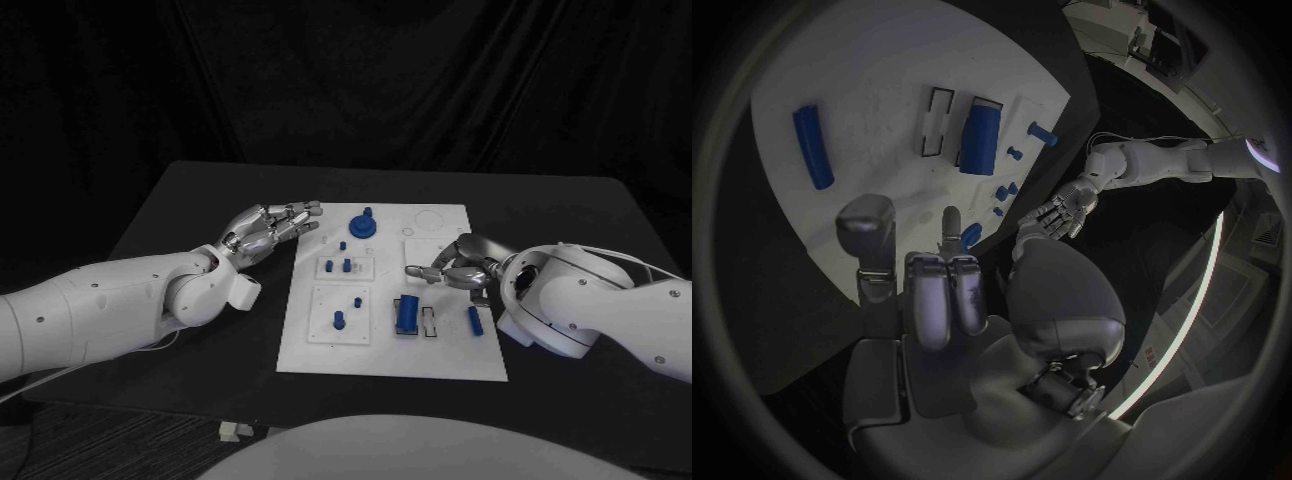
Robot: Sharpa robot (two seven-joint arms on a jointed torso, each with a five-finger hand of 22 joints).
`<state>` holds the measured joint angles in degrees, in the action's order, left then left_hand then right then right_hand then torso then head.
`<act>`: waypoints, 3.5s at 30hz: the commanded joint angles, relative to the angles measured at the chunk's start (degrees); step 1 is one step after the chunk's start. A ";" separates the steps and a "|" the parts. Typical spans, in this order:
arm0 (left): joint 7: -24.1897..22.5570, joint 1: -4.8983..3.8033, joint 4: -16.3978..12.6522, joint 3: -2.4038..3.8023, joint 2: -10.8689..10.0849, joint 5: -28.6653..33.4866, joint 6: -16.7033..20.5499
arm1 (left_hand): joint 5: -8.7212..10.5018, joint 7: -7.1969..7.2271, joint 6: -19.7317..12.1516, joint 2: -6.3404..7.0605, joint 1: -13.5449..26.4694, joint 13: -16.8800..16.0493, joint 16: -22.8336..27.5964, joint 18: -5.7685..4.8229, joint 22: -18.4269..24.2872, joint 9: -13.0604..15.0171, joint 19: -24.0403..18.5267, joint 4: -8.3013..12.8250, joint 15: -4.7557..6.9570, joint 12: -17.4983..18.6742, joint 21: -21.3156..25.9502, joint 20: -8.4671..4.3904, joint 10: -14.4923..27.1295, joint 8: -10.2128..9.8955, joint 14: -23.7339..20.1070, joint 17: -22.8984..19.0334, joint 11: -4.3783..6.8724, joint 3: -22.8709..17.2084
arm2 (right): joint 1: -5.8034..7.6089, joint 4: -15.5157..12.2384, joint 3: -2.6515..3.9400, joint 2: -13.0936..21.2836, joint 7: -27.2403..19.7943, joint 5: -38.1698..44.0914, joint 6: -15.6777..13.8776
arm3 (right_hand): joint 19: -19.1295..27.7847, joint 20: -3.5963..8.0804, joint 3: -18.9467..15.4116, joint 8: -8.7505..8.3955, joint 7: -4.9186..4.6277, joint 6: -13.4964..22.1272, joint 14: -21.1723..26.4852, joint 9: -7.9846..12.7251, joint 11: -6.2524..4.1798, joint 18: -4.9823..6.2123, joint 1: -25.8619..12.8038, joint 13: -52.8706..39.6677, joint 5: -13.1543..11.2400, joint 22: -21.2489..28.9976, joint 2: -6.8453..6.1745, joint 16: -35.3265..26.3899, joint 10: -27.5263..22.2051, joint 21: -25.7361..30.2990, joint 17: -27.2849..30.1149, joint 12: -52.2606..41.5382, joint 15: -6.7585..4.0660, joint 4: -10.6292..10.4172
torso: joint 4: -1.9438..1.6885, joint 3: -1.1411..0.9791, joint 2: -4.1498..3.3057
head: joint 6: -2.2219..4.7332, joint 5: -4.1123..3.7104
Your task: Assemble the parts on the task board
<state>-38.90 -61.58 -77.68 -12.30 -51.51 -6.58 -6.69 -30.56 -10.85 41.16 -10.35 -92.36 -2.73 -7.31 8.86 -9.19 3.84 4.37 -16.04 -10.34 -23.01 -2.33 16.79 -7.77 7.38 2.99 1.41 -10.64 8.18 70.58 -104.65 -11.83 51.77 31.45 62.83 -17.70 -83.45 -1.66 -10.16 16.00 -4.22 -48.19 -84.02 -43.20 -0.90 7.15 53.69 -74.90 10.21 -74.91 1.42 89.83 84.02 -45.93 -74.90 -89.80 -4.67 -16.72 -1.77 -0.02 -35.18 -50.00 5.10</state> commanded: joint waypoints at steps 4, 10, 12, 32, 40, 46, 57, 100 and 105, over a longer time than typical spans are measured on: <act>-1.94 0.08 -0.10 0.05 0.07 0.32 -0.54 | -0.40 -0.17 0.18 0.04 -0.65 -0.07 -0.19 -1.11 -0.06 0.02 0.36 0.14 -0.49 -0.05 -0.23 0.14 -0.39 0.40 0.09 0.05 -0.16 -0.34 | -1.39 -0.22 0.01 -0.12 -5.83 2.78 -3.74 | -0.37 -0.42 -2.10 -1.23 -0.40 -0.14 -5.98 4.33 0.82 -0.81 -0.29 -15.10 0.01 -6.66 1.67 0.17 5.98 -2.01 -15.10 -0.20 0.86 -0.04 | 0.07 0.00 -0.12 | 0.00 0.12; -1.91 0.09 -0.09 0.05 0.10 0.32 -0.59 | -0.47 -0.17 0.17 0.05 -0.73 -0.06 -0.19 -1.14 -0.07 0.02 0.38 0.18 -0.49 0.01 -0.24 0.14 -0.39 0.41 0.09 0.05 -0.16 -0.40 | -2.26 0.17 0.00 -0.65 -6.13 2.54 -2.58 | -0.29 -0.63 -3.88 -2.21 -0.62 -0.62 -5.98 7.65 1.04 -0.82 -1.01 -15.10 -0.64 -6.68 2.93 0.17 5.98 -2.48 -15.10 -0.20 1.03 -0.02 | 0.07 -0.02 -0.09 | 0.00 0.15; -1.89 0.09 -0.08 0.05 0.11 0.32 -0.61 | -0.54 -0.17 0.17 0.06 -0.80 -0.06 -0.16 -1.17 -0.03 0.02 0.38 0.21 -0.49 0.04 -0.24 0.14 -0.39 0.41 0.08 0.04 -0.17 -0.47 | -2.52 0.32 0.00 -0.88 -6.19 2.37 -2.34 | -0.22 -0.71 -4.56 -2.61 -0.74 -0.66 -5.98 8.92 1.15 -0.81 -1.23 -15.10 -0.95 -6.67 3.45 0.17 5.98 -2.54 -15.10 -0.20 1.12 -0.01 | 0.05 -0.02 -0.08 | 0.00 0.08; -1.79 0.12 0.17 0.05 0.12 0.32 -0.72 | -0.69 -0.18 0.12 0.09 -0.97 -0.05 -0.15 -1.26 -0.04 0.01 0.41 0.30 -0.51 0.12 -0.25 0.14 -0.38 0.42 0.08 0.04 -0.19 -0.62 | -4.20 1.14 0.01 -2.26 -6.31 0.83 0.13 | -0.14 -0.84 -6.18 -2.80 -0.71 -1.78 -5.98 11.84 1.25 -0.81 -1.80 -15.10 -0.90 -6.71 5.65 0.17 5.98 -3.08 -15.10 -0.20 1.19 -0.03 | 0.00 -0.01 -0.07 | 0.00 0.27; -1.78 0.15 0.30 0.05 0.19 0.32 -0.76 | -0.70 -0.19 0.12 0.09 -1.00 -0.05 -0.14 -1.27 -0.05 0.01 0.42 0.32 -0.51 0.09 -0.26 0.14 -0.40 0.43 0.08 0.04 -0.19 -0.65 | -4.50 1.21 0.00 -2.14 -7.80 0.77 -1.12 | 0.14 -0.94 -7.45 -4.05 -0.97 -1.45 -5.98 14.88 1.35 -0.75 -1.18 -15.10 -0.09 -6.62 7.12 0.17 5.98 -2.94 -15.10 -0.20 1.29 0.19 | 0.04 -0.01 -0.04 | 0.00 0.15; -1.78 0.17 0.35 0.05 0.20 0.32 -0.78 | -0.74 -0.19 0.11 0.10 -1.09 -0.05 -0.16 -1.31 -0.07 0.01 0.45 0.37 -0.52 0.12 -0.27 0.14 -0.40 0.44 0.09 0.04 -0.19 -0.73 | -4.95 1.18 0.00 -1.48 -12.32 1.96 -4.35 | 0.43 -0.22 -8.15 -8.16 -0.60 4.80 -5.98 20.31 0.06 -0.70 5.25 -15.10 3.01 -6.65 6.42 0.17 5.98 -3.37 -15.10 -0.20 0.31 0.45 | 0.06 0.01 -0.03 | 0.00 0.31; -1.90 0.20 0.36 0.05 0.02 0.32 -0.67 | -0.79 -0.19 0.10 0.11 -1.19 -0.06 -0.16 -1.35 -0.07 0.01 0.47 0.42 -0.52 0.10 -0.28 0.14 -0.43 0.45 0.09 0.04 -0.20 -0.82 | -6.22 -0.12 -0.01 1.69 -19.94 20.30 -14.26 | 0.67 0.04 -7.45 -8.40 -0.81 8.81 -5.98 27.20 0.01 -1.10 21.67 -15.10 10.95 -7.00 2.89 0.17 5.98 -5.65 -15.10 -0.20 0.18 4.69 | 0.03 0.00 -0.04 | 0.00 0.58; -1.68 0.39 0.33 0.05 -0.22 0.32 -0.81 | -0.98 -0.21 0.09 0.09 -1.55 -0.07 -0.18 -1.53 -0.10 0.01 0.56 0.61 -0.54 0.15 -0.31 0.14 -0.51 0.50 0.12 0.05 -0.25 -1.21 | -14.40 -1.45 -0.01 1.59 -6.54 45.25 -9.90 | 2.05 -0.97 10.75 23.42 -1.89 25.14 -4.96 22.88 1.13 -0.12 18.96 -15.10 16.05 -5.59 -9.98 -1.79 5.98 1.07 -10.68 -0.20 1.15 0.09 | 0.00 -0.04 -0.08 | 0.00 0.49; -1.59 0.41 0.37 0.05 -0.10 0.32 -0.89 | -1.00 -0.22 0.08 0.08 -1.57 -0.07 -0.18 -1.54 -0.09 0.01 0.56 0.62 -0.55 0.15 -0.31 0.14 -0.51 0.50 0.13 0.05 -0.25 -1.24 | -14.42 -1.25 -0.01 1.23 -6.83 45.26 -10.56 | 2.01 -0.90 11.62 25.66 -1.74 24.87 -4.94 23.09 1.01 -0.10 20.26 -15.10 22.26 -5.62 -9.14 -1.82 5.98 1.35 -10.62 -0.20 1.05 0.28 | 0.06 -0.04 -0.07 | 0.00 0.55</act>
<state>-38.90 -61.24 -77.22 -12.30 -51.74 -6.59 -6.89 -31.23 -10.85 41.17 -10.35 -93.25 -2.73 -7.30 7.97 -9.24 3.84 4.57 -15.49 -10.54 -23.01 -2.32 16.99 -7.96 7.60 3.19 1.40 -10.83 7.31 56.31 -105.94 -11.84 53.09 23.51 107.17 -27.42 -81.69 -2.57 0.97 40.98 -6.06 -23.20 -83.95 -19.99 0.01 7.14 73.34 -74.93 31.05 -74.94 -8.22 88.32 83.92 -44.77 -74.90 -90.08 -3.98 -16.45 -1.76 -0.07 -35.26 -50.00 5.60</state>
